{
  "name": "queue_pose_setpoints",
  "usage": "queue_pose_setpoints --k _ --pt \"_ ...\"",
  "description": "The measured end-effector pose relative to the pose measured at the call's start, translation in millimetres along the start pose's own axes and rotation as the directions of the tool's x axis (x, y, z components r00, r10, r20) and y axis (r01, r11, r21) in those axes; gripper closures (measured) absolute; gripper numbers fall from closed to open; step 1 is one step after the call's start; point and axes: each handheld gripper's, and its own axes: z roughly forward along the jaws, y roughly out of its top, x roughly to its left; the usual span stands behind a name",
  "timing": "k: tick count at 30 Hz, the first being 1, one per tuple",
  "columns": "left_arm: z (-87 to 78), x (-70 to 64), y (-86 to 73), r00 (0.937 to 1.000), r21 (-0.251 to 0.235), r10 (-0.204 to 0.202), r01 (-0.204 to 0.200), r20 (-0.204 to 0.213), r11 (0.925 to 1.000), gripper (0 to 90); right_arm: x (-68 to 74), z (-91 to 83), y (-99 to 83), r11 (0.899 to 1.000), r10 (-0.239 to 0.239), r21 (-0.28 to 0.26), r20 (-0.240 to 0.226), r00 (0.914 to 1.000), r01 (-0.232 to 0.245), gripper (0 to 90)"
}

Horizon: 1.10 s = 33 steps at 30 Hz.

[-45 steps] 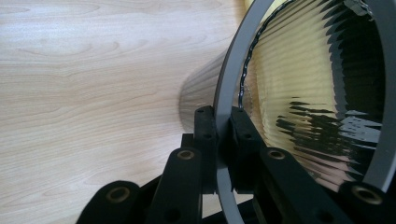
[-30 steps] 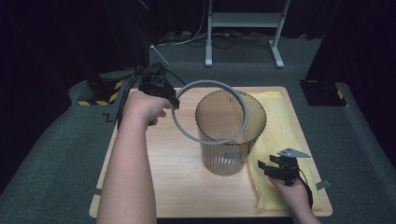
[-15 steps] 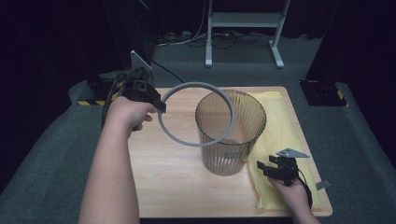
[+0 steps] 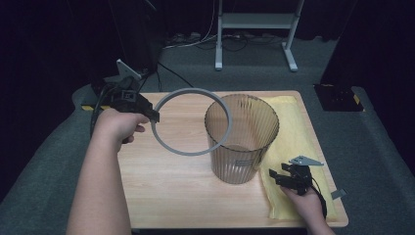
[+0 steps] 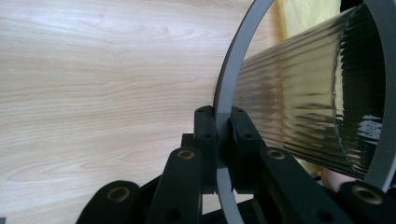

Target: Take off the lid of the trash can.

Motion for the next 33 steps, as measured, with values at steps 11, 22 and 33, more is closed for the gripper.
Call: queue_pose_setpoints --k 11,22,33 --pt "-15.8 25.9 -10.6 0.9997 -0.023 -0.024 0.024 -0.007 0.9995 83.4 0.7 0.2 -0.2 1.0 -0.001 0.004 0.001 1.0 0.001 36.5" --pt "-22.7 43.9 -19.0 0.9988 -0.047 -0.047 0.046 -0.016 0.9978 83.4 0.8 0.2 -0.3 1.0 -0.007 0.003 0.0 1.0 0.007 36.3" --pt "-25.2 64.9 -28.3 0.9967 -0.063 -0.079 0.077 -0.018 0.995 83.4 1.1 0.3 -0.2 1.0 -0.013 0.003 0.001 0.9999 0.013 36.2"
